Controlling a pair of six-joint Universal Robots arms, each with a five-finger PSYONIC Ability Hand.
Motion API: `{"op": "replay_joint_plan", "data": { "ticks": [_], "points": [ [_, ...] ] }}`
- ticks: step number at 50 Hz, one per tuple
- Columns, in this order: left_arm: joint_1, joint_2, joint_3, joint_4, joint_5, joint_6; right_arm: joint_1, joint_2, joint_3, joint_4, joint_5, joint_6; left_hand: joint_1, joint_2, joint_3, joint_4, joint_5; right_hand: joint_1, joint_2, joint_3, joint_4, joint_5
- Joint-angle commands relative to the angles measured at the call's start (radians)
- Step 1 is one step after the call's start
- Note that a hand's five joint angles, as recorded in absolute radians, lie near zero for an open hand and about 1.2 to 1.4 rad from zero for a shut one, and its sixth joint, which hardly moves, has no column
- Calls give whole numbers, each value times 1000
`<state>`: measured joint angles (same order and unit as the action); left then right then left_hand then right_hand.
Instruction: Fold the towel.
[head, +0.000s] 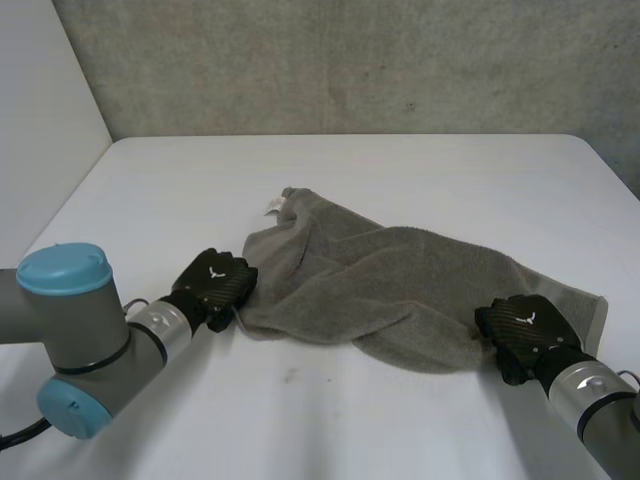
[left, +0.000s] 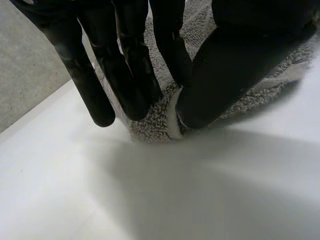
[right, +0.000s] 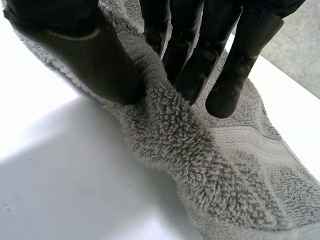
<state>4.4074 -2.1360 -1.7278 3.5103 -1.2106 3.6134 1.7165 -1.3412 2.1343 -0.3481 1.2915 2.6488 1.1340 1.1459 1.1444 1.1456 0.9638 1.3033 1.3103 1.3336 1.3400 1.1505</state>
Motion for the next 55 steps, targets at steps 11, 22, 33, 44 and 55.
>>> {"op": "replay_joint_plan", "data": {
  "ticks": [11, 22, 33, 44, 55],
  "points": [
    [47, 396, -81, -36, -9, -7, -9, -305, -206, 374, -4, 0, 262, 250, 252, 251, 258, 93, 86, 63, 56, 71],
    [138, 801, -119, -289, 0, -4, -60, -363, -597, 851, -12, -10, 262, 250, 252, 251, 258, 93, 86, 63, 56, 71],
    [136, 600, -127, -330, -1, 1, -51, -124, -668, 991, -44, -136, 262, 250, 252, 251, 258, 93, 86, 63, 56, 71],
    [92, 222, 368, -323, -44, -33, 54, 246, -1099, 783, 9, -60, 262, 250, 252, 251, 258, 93, 86, 63, 56, 71],
    [84, 232, 879, -257, -276, -409, 64, 165, -1373, 372, 58, 245, 262, 250, 252, 251, 258, 93, 86, 63, 56, 71]
  ]
}}
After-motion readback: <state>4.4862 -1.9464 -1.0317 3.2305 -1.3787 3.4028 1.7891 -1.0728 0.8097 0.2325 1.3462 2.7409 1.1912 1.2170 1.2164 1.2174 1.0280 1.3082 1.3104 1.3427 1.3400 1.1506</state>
